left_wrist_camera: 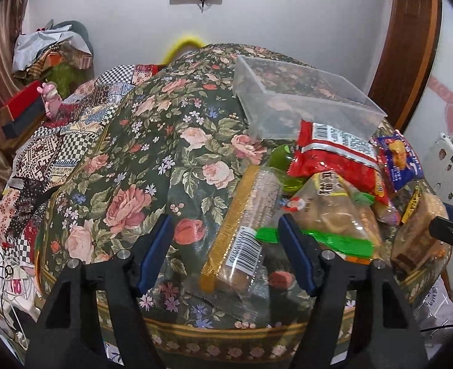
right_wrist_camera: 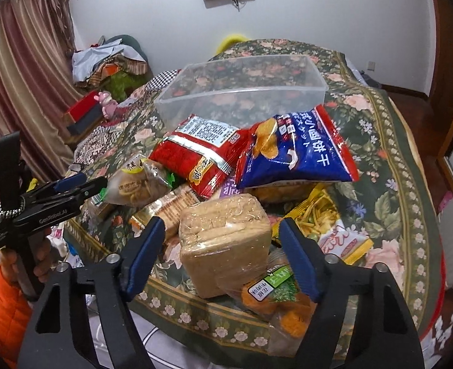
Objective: Organize snacks
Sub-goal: 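Grasp the long wafer stick pack with the left tool while the right grasps the bread loaf, then lift both held snacks and carry them over the clear plastic box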
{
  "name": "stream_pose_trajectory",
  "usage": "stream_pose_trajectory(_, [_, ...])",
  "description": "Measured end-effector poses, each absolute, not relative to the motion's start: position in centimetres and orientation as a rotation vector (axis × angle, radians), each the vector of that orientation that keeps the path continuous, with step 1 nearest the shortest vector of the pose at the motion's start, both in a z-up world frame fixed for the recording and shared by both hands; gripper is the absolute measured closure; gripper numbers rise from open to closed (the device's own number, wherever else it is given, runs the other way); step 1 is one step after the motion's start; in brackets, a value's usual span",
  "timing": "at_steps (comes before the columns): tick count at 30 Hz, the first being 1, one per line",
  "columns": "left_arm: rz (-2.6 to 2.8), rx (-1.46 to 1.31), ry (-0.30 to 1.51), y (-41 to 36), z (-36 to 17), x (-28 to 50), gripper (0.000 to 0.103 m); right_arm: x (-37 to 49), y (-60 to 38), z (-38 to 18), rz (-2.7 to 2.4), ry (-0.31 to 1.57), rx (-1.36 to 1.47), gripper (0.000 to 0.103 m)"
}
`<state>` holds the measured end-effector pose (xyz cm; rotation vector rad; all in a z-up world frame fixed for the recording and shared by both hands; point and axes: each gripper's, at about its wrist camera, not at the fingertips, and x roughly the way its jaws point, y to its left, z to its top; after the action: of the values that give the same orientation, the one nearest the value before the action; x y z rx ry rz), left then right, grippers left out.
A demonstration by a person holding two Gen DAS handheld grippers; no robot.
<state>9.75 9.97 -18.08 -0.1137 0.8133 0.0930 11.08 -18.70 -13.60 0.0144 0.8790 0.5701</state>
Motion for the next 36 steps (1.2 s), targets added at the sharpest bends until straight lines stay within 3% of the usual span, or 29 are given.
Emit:
stream_pose_trajectory(4, [0.089,-0.122,0.827,10.3,-18.7,10.5,0.033,11.5,-18.3,-14.1,0.581,0.902,0.010,0.045])
stream_pose_trajectory(10, [0.058,-0.148,0.851,10.5,-19.9,11.8,0.038,11.7,-17.9,-14.3,0.579,0.896,0.011,0.050])
stream_pose_trajectory(12, [0.043,-0.147,0.855,10.1,-20.2,12.2,0.041,11.8,-17.8,-14.2,0.577,0.893,0.008,0.050])
stream_pose_trajectory(16, [-0.004,-0.156,0.876,9.6,-20.9,13.0,0.058,11.9,-17.8,-14.2,0.573,0.888,0.014,0.051])
stream_pose_trajectory(25, [0.010,-0.163,0.858,9.9,-20.0,12.1,0.066,12.0,-18.0,-13.5,0.574,0.870,0.036,0.051])
stream_pose_trajectory(36, [0.044,-0.173,0.795,10.7,-16.8,10.7,0.067,11.8,-18.2,-10.5,0.586,0.779,0.054,0.051])
